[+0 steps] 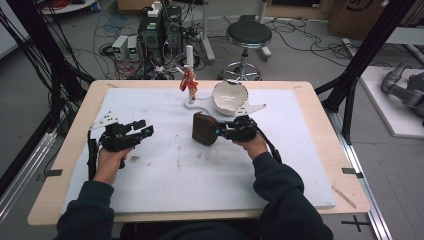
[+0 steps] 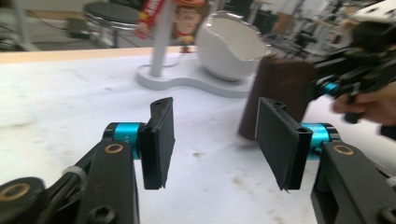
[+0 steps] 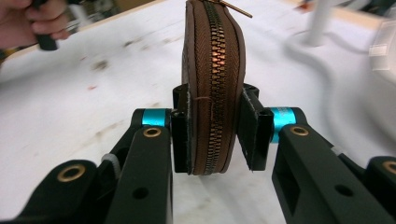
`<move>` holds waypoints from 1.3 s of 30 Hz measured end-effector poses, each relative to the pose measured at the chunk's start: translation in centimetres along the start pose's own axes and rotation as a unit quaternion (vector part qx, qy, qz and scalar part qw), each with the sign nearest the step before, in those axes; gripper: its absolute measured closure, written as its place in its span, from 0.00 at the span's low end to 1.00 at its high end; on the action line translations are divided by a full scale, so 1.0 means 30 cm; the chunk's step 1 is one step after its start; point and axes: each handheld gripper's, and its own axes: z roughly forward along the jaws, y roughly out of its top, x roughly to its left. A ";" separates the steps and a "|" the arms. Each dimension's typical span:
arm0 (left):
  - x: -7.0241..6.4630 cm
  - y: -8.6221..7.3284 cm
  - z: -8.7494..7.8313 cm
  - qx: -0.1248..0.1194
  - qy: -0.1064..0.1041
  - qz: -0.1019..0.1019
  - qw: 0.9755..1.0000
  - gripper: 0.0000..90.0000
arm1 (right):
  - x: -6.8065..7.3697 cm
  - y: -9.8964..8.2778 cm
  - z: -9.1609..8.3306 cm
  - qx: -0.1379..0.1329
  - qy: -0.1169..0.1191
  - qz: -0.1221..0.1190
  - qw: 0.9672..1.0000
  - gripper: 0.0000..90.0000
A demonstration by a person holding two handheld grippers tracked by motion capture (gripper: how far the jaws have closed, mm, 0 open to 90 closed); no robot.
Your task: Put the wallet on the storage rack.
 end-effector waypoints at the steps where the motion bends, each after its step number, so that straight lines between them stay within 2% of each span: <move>1: 0.004 -0.001 -0.005 -0.003 0.007 -0.001 1.000 0.50 | -0.007 0.000 -0.017 -0.008 -0.013 0.000 1.000 0.78; 4: 0.017 -0.004 -0.019 -0.003 0.029 0.004 1.000 0.45 | -0.019 0.003 -0.057 -0.017 -0.043 0.001 0.999 0.78; 7: 0.028 -0.011 -0.029 0.003 0.041 0.000 0.999 0.40 | -0.027 0.004 -0.093 -0.024 -0.064 0.000 0.998 0.78; 8: 0.029 -0.013 -0.030 0.006 0.049 -0.001 0.999 0.32 | -0.028 0.007 -0.118 -0.031 -0.072 -0.001 0.997 0.78; 12: 0.034 -0.016 -0.034 0.007 0.049 -0.001 0.999 0.31 | -0.030 0.018 -0.156 -0.046 -0.083 -0.004 0.995 0.78; 13: 0.033 -0.016 -0.033 0.007 0.050 0.001 0.999 0.31 | -0.036 0.025 -0.182 -0.066 -0.092 -0.001 0.994 0.78; 15: 0.031 -0.018 -0.028 0.011 0.046 0.001 0.999 0.31 | -0.039 0.028 -0.192 -0.070 -0.092 0.002 0.993 0.78; 19: 0.027 -0.025 -0.015 0.027 0.044 0.006 0.999 0.31 | -0.063 0.066 -0.238 -0.086 -0.104 -0.001 0.991 0.78; 22: 0.027 -0.027 -0.010 0.027 0.040 0.005 0.999 0.31 | -0.082 0.100 -0.261 -0.093 -0.108 0.000 0.990 0.78; 23: 0.028 -0.026 -0.011 0.025 0.041 0.005 0.999 0.31 | -0.102 0.129 -0.274 -0.098 -0.111 -0.006 0.989 0.78; 27: 0.036 -0.025 -0.021 0.013 0.042 -0.001 0.999 0.31 | -0.126 0.166 -0.282 -0.096 -0.118 -0.015 0.988 0.78; 28: 0.038 -0.024 -0.024 0.013 0.042 -0.001 0.999 0.31 | -0.147 0.188 -0.281 -0.086 -0.123 -0.022 0.988 0.78; 34: 0.040 -0.025 -0.023 0.014 0.043 -0.002 0.999 0.31 | -0.202 0.230 -0.271 -0.064 -0.137 -0.040 0.988 0.78; 35: 0.039 -0.026 -0.022 0.013 0.042 -0.003 0.999 0.31 | -0.221 0.239 -0.264 -0.062 -0.144 -0.052 0.986 0.78; 38: 0.039 -0.027 -0.022 0.016 0.042 -0.003 0.999 0.31 | -0.238 0.243 -0.255 -0.056 -0.150 -0.061 0.985 0.78; 39: 0.039 -0.027 -0.021 0.015 0.041 -0.004 0.999 0.31 | -0.250 0.245 -0.247 -0.046 -0.155 -0.070 0.984 0.78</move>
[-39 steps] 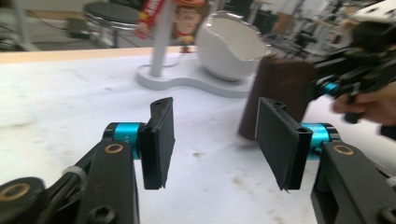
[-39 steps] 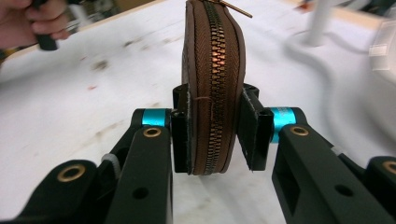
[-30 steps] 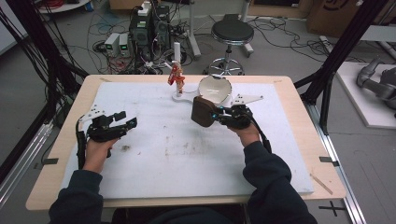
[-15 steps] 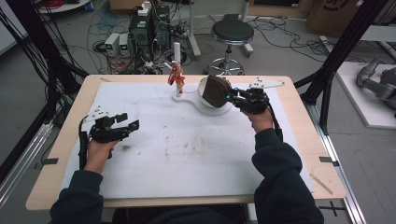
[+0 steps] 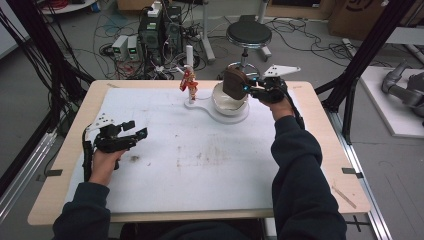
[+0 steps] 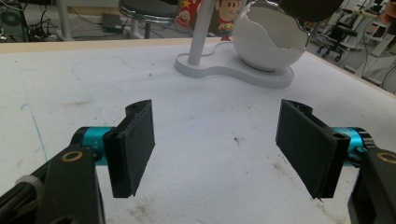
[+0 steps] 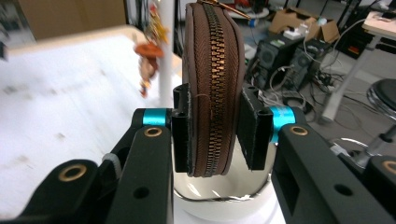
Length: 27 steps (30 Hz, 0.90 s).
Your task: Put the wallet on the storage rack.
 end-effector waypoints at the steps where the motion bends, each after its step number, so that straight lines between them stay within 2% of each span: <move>1: 0.001 0.000 -0.001 0.001 0.000 0.001 1.000 0.31 | -0.007 0.001 0.010 0.012 0.000 -0.009 1.000 0.78; 5: 0.002 -0.003 -0.003 0.003 0.001 0.000 1.000 0.31 | -0.020 -0.003 0.045 0.036 -0.015 -0.047 0.998 0.78; 7: 0.002 -0.005 -0.002 0.003 0.000 -0.002 1.000 0.31 | -0.022 -0.007 0.051 0.041 -0.015 -0.050 0.998 0.78; 10: 0.002 -0.006 -0.001 0.005 0.000 -0.002 1.000 0.31 | -0.027 -0.024 0.072 0.062 -0.015 -0.049 0.997 0.78; 13: 0.003 -0.007 -0.001 0.005 0.001 -0.004 1.000 0.31 | -0.025 -0.032 0.097 0.066 -0.020 -0.049 0.996 0.78; 14: 0.003 -0.007 -0.002 0.005 0.001 -0.004 1.000 0.31 | -0.019 -0.034 0.117 0.073 -0.029 -0.061 0.995 0.77; 15: 0.003 -0.008 -0.003 0.004 0.001 -0.005 1.000 0.31 | -0.019 -0.034 0.117 0.073 -0.029 -0.061 0.995 0.77; 17: 0.004 -0.009 -0.003 0.004 0.001 -0.006 1.000 0.31 | -0.016 -0.046 0.146 0.092 -0.035 -0.073 0.993 0.77; 19: 0.004 -0.010 -0.003 0.004 0.001 -0.005 1.000 0.31 | -0.017 -0.051 0.155 0.098 -0.036 -0.075 0.992 0.77; 22: 0.005 -0.011 -0.002 0.006 0.001 -0.006 1.000 0.31 | -0.017 -0.064 0.182 0.110 -0.043 -0.053 0.992 0.70; 23: 0.005 -0.012 -0.002 0.006 0.001 -0.006 1.000 0.31 | -0.017 -0.064 0.182 0.110 -0.043 -0.053 0.992 0.70; 26: 0.005 -0.012 -0.003 0.005 0.002 -0.007 1.000 0.31 | -0.011 -0.066 0.192 0.089 -0.048 -0.024 0.995 0.68; 27: 0.005 -0.012 -0.004 0.005 0.002 -0.008 1.000 0.31 | -0.011 -0.066 0.192 0.089 -0.048 -0.024 0.995 0.69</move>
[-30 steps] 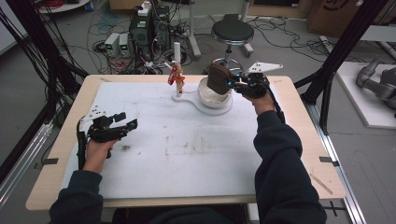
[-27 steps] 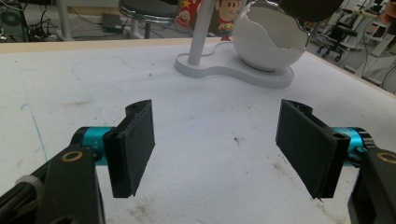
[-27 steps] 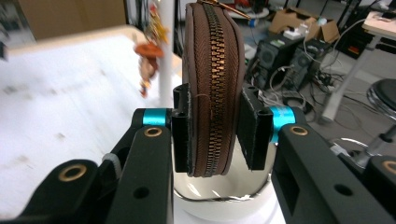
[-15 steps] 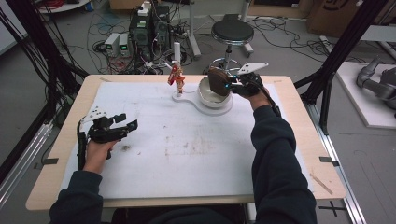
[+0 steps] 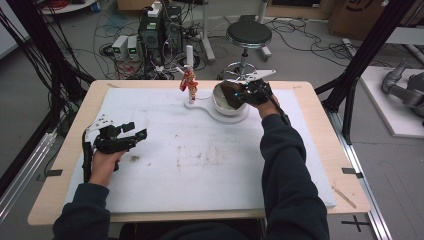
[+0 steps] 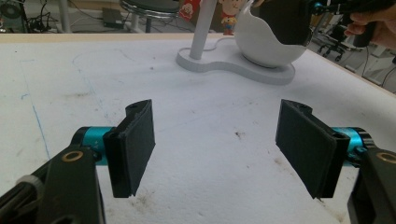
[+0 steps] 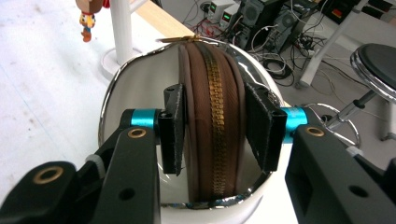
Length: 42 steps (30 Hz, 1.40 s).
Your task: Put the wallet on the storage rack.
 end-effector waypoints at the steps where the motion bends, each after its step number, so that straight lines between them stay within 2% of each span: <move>1: 0.000 0.000 0.000 -0.001 0.000 0.000 1.000 0.31 | -0.001 -0.001 0.000 -0.003 0.003 0.001 1.000 0.69; 3: -0.001 0.000 0.000 -0.001 0.000 0.000 1.000 0.31 | 0.002 -0.001 -0.004 -0.004 0.005 0.005 1.000 0.74; 4: -0.001 -0.001 0.000 0.000 0.000 -0.001 1.000 0.31 | 0.004 0.000 -0.005 -0.005 0.009 -0.001 1.000 0.75; 6: -0.002 0.000 0.001 0.001 0.000 0.000 1.000 0.32 | 0.013 0.008 -0.009 -0.002 -0.002 -0.031 1.000 0.76; 8: -0.002 -0.001 0.001 0.001 0.000 0.000 1.000 0.32 | 0.022 0.020 -0.013 -0.011 -0.019 -0.052 0.998 0.76; 10: -0.001 -0.001 0.001 0.002 -0.001 0.000 1.000 0.32 | 0.025 0.022 -0.011 -0.007 -0.021 -0.058 0.998 0.76; 12: -0.002 -0.001 0.002 0.003 -0.002 -0.001 1.000 0.32 | 0.031 0.016 0.008 0.011 -0.021 -0.069 0.997 0.73; 13: -0.002 -0.002 0.003 0.002 -0.002 -0.001 1.000 0.32 | 0.031 0.016 0.008 0.011 -0.021 -0.069 0.997 0.73; 14: -0.002 -0.002 0.004 0.003 -0.003 -0.001 1.000 0.32 | 0.028 0.015 0.012 0.001 -0.012 -0.043 0.999 0.70; 20: -0.002 -0.003 0.004 0.005 -0.005 -0.002 1.000 0.32 | 0.031 0.012 0.013 -0.008 0.006 -0.018 1.000 0.61; 22: -0.003 -0.003 0.004 0.004 -0.005 -0.002 1.000 0.32 | 0.028 0.008 0.011 0.002 0.003 -0.023 1.000 0.55; 26: -0.002 -0.003 0.004 0.004 -0.006 -0.003 1.000 0.32 | 0.031 -0.009 0.005 0.017 0.030 -0.007 0.999 0.52; 29: -0.003 -0.003 0.004 0.005 -0.007 -0.002 1.000 0.32 | 0.025 -0.015 -0.002 0.013 0.043 0.001 0.999 0.52; 30: -0.003 -0.003 0.004 0.004 -0.006 -0.002 1.000 0.32 | 0.021 -0.019 -0.008 0.011 0.062 0.009 0.998 0.55; 31: -0.002 -0.002 0.003 0.004 -0.006 -0.002 1.000 0.32 | 0.021 -0.019 -0.008 0.011 0.062 0.009 0.998 0.55; 33: -0.001 -0.003 0.004 0.003 -0.006 -0.003 1.000 0.32 | 0.025 -0.019 -0.014 0.012 0.069 0.001 0.998 0.65; 36: -0.001 -0.003 0.005 0.004 -0.006 -0.003 1.000 0.32 | 0.043 -0.003 -0.020 0.010 0.048 -0.042 0.998 0.75; 37: -0.002 -0.003 0.005 0.004 -0.007 -0.004 1.000 0.32 | 0.056 0.018 -0.026 0.005 0.014 -0.076 0.997 0.77; 39: -0.002 -0.003 0.004 0.003 -0.007 -0.004 1.000 0.32 | 0.062 0.027 -0.027 0.004 0.006 -0.084 0.996 0.77; 42: -0.002 -0.002 0.004 0.003 -0.008 -0.003 1.000 0.32 | 0.075 0.042 -0.022 0.011 -0.029 -0.103 0.994 0.78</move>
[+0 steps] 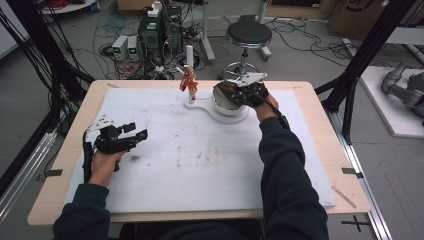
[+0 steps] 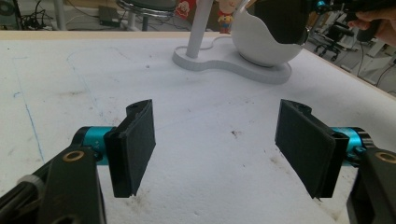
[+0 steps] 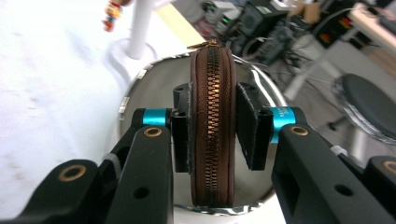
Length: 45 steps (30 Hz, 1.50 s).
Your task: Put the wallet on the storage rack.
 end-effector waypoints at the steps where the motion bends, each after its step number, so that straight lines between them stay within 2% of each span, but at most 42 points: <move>1: 0.000 0.000 0.000 0.000 0.000 0.000 1.000 0.32 | 0.000 0.000 0.002 0.004 -0.004 0.000 1.000 0.78; 3: 0.000 -0.001 0.001 0.001 -0.001 0.000 1.000 0.32 | 0.000 -0.007 0.012 0.009 0.005 0.007 1.000 0.74; 4: 0.000 -0.001 0.002 0.002 0.000 0.000 1.000 0.32 | -0.001 -0.016 0.022 0.006 0.024 0.022 0.999 0.67; 5: 0.000 -0.001 0.002 0.002 0.000 0.000 1.000 0.32 | -0.004 -0.021 0.028 -0.006 0.045 0.049 0.998 0.54; 6: 0.000 -0.001 0.001 0.001 -0.001 0.000 1.000 0.32 | -0.008 -0.024 0.029 -0.019 0.061 0.074 0.995 0.48; 8: -0.001 0.000 0.000 0.001 -0.001 -0.001 1.000 0.32 | -0.019 -0.032 0.017 -0.054 0.070 0.119 0.989 0.46; 9: 0.000 0.000 -0.001 0.000 0.000 0.000 1.000 0.32 | -0.035 -0.040 -0.002 -0.072 0.070 0.151 0.983 0.43; 11: -0.001 0.000 -0.001 0.000 0.000 0.000 1.000 0.32 | -0.041 -0.044 -0.012 -0.072 0.068 0.158 0.982 0.43; 13: 0.000 0.000 0.000 0.001 -0.001 0.000 1.000 0.32 | -0.050 -0.052 -0.036 -0.068 0.061 0.156 0.983 0.42; 18: -0.002 0.000 0.000 0.001 -0.002 0.001 1.000 0.32 | -0.069 -0.079 -0.113 -0.069 0.048 0.172 0.981 0.38; 20: -0.002 0.000 0.001 -0.001 -0.001 0.000 1.000 0.32 | -0.060 -0.099 -0.149 -0.071 0.011 0.167 0.983 0.37; 21: -0.002 0.000 0.000 -0.002 0.000 0.002 1.000 0.32 | -0.060 -0.109 -0.162 -0.061 0.008 0.165 0.984 0.34; 22: -0.002 0.000 0.001 -0.002 0.000 0.002 1.000 0.32 | -0.061 -0.122 -0.175 -0.060 0.009 0.167 0.984 0.34; 24: -0.002 0.001 0.000 -0.004 0.000 0.005 1.000 0.32 | -0.044 -0.155 -0.208 -0.076 -0.013 0.168 0.983 0.33; 25: -0.002 0.003 -0.001 -0.006 0.002 0.008 1.000 0.32 | -0.039 -0.172 -0.222 -0.077 -0.015 0.170 0.982 0.32; 28: -0.007 0.014 -0.003 -0.015 0.012 0.017 1.000 0.30 | -0.024 -0.223 -0.255 -0.077 -0.020 0.186 0.979 0.27; 29: -0.009 0.022 -0.004 -0.019 0.015 0.020 1.000 0.27 | -0.017 -0.242 -0.263 -0.076 -0.019 0.191 0.978 0.27; 30: -0.012 0.029 -0.005 -0.028 0.014 0.019 0.999 0.21 | -0.002 -0.277 -0.277 -0.064 -0.018 0.199 0.978 0.24; 32: -0.018 0.044 -0.006 -0.038 0.011 0.029 0.999 0.21 | 0.005 -0.294 -0.283 -0.055 -0.015 0.202 0.978 0.24; 36: -0.022 0.043 0.009 -0.026 0.017 0.046 0.998 0.21 | 0.040 -0.348 -0.310 -0.032 -0.006 0.203 0.979 0.24; 39: -0.023 0.041 0.013 -0.019 0.021 0.046 0.999 0.21 | 0.064 -0.374 -0.335 -0.036 -0.004 0.207 0.978 0.24; 40: -0.026 0.042 0.012 -0.022 0.022 0.045 0.999 0.21 | 0.072 -0.380 -0.345 -0.037 -0.003 0.212 0.977 0.24; 45: -0.027 0.047 0.003 -0.036 0.021 0.042 0.998 0.21 | 0.094 -0.397 -0.388 -0.054 -0.006 0.215 0.975 0.24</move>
